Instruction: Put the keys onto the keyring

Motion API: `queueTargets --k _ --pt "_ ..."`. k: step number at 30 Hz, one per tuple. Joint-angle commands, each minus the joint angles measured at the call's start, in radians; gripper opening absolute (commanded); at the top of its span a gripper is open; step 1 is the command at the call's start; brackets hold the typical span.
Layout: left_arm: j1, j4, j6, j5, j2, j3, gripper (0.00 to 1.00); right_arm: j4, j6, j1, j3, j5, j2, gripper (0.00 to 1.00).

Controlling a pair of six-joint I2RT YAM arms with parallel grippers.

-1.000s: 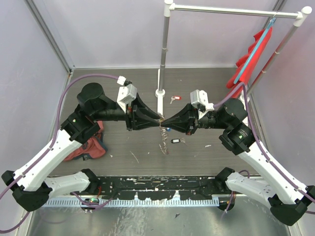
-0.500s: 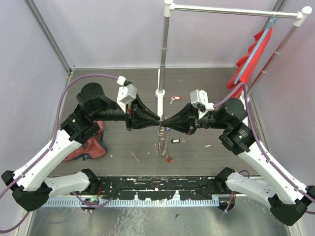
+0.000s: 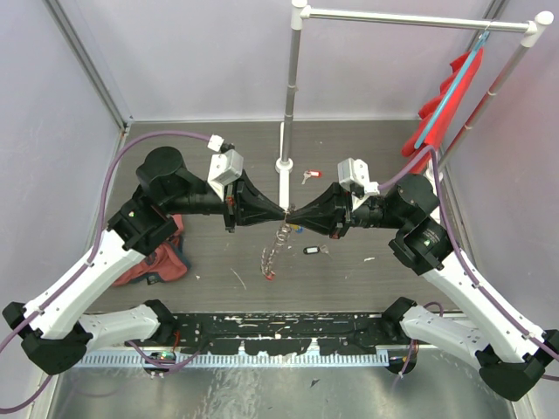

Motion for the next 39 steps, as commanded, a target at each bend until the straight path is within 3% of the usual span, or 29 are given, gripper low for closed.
queueTargets --k 1,3,5,7,21,26,31,35,39 --pt "-0.003 0.013 0.017 -0.027 -0.022 0.027 0.0 0.045 -0.012 0.002 0.052 0.018 -0.016 0.07" --pt "-0.003 0.014 0.024 -0.033 -0.033 0.018 0.0 0.024 -0.028 0.002 0.055 0.033 -0.03 0.12" --pt "-0.004 0.026 0.028 -0.041 -0.049 0.006 0.0 -0.004 -0.043 0.002 0.06 0.054 -0.047 0.3" --pt "-0.003 0.043 0.033 -0.045 -0.068 -0.015 0.0 -0.034 -0.056 0.003 0.067 0.073 -0.066 0.34" --pt "-0.003 0.075 0.094 0.003 -0.2 -0.04 0.0 -0.193 -0.036 0.002 0.049 0.253 -0.179 0.38" --pt "-0.003 0.012 0.09 -0.022 -0.182 -0.009 0.0 -0.333 0.038 0.003 0.067 0.471 -0.144 0.37" --pt "-0.003 -0.067 0.106 -0.146 -0.201 -0.03 0.0 -0.514 0.127 0.002 0.078 0.704 -0.058 0.35" --pt "-0.002 -0.061 0.108 -0.136 -0.225 -0.066 0.0 -0.586 0.191 0.002 0.062 0.808 -0.002 0.35" --pt "-0.003 -0.008 0.092 -0.073 -0.246 -0.093 0.0 -0.568 0.225 0.002 0.038 0.814 0.012 0.36"
